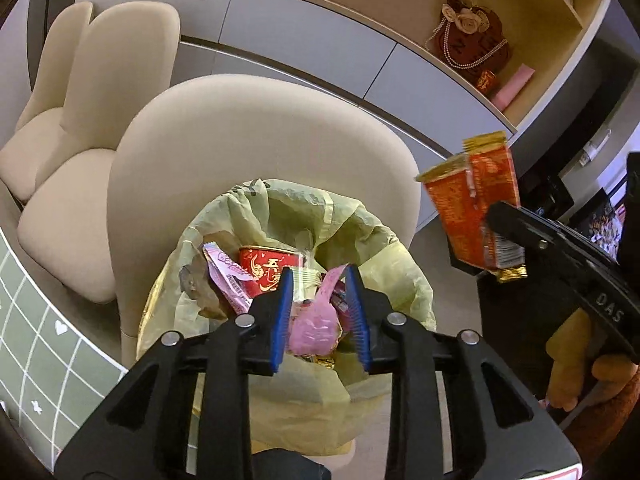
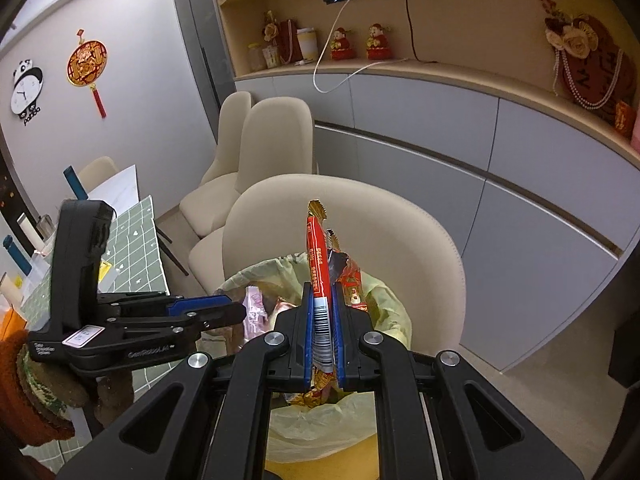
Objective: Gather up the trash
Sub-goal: 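Carry the sausage stick and candy wrapper to the lined bin and open both grippers, then move both open grippers back over the orange bag on the table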
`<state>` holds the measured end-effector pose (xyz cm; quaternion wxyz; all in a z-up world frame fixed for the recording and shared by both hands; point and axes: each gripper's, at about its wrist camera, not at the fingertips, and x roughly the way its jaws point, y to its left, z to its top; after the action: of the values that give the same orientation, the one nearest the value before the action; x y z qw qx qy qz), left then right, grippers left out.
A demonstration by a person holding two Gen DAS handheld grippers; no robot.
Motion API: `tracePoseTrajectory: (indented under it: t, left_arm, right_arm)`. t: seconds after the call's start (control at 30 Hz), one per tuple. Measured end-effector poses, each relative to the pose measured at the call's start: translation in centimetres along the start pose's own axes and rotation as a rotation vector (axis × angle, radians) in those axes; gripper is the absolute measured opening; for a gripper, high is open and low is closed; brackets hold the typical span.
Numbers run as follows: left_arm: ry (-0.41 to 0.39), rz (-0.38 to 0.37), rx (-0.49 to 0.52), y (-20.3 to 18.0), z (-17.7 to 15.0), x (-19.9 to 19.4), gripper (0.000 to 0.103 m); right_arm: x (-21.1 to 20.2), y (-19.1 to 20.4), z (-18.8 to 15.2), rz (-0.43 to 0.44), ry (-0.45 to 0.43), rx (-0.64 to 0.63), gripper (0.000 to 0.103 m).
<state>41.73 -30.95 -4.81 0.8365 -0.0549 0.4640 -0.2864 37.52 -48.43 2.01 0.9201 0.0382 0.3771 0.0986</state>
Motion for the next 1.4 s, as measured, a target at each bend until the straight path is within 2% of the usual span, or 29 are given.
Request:
tracePoseTrajectory:
  t: [0.13, 0.3, 0.43, 0.57, 0.73, 0.83, 0.87, 1.0, 1.27, 1.4]
  left_arm:
    - [-0.028, 0.029, -0.001, 0.3, -0.4, -1.6, 0.03]
    - [-0.111, 0.099, -0.039, 2.1, -1.3, -5.2, 0.032]
    - [-0.115, 0.146, -0.087, 3.9, -2.4, -7.0, 0.032]
    - [-0.112, 0.16, -0.134, 5.5, -3.7, -8.5, 0.032]
    - [-0.117, 0.169, -0.129, 5.8, -4.9, -9.5, 0.032]
    - [-0.109, 0.162, -0.138, 6.0, -5.4, -9.7, 0.032]
    - [-0.106, 0.163, -0.141, 6.2, -5.7, -9.7, 0.032]
    - [-0.095, 0.168, -0.156, 6.5, -6.5, -9.9, 0.033]
    - [-0.123, 0.219, -0.201, 8.2, -8.9, -13.0, 0.033]
    - [-0.149, 0.289, -0.244, 10.3, -11.5, -16.0, 0.034]
  right_arm:
    - [1.0, 0.5, 0.0, 0.025, 0.013, 0.007, 0.01]
    - [2.6, 1.0, -0.5, 0.067, 0.039, 0.024, 0.01]
    - [4.5, 1.7, -0.9, 0.089, 0.069, 0.025, 0.01]
    - [6.2, 1.9, -1.3, 0.048, 0.09, 0.028, 0.01]
    - [7.4, 0.8, -1.8, -0.006, 0.119, 0.059, 0.01]
    - [7.8, 0.1, -2.3, -0.02, 0.131, 0.087, 0.011]
    - [8.0, 0.0, -2.4, -0.019, 0.14, 0.095, 0.015]
    - [7.5, -0.1, -3.0, -0.02, 0.131, 0.101, 0.035]
    - [4.0, 0.7, -3.5, -0.017, 0.081, 0.093, 0.036]
    - [2.1, 2.4, -4.2, 0.011, 0.064, 0.088, 0.036]
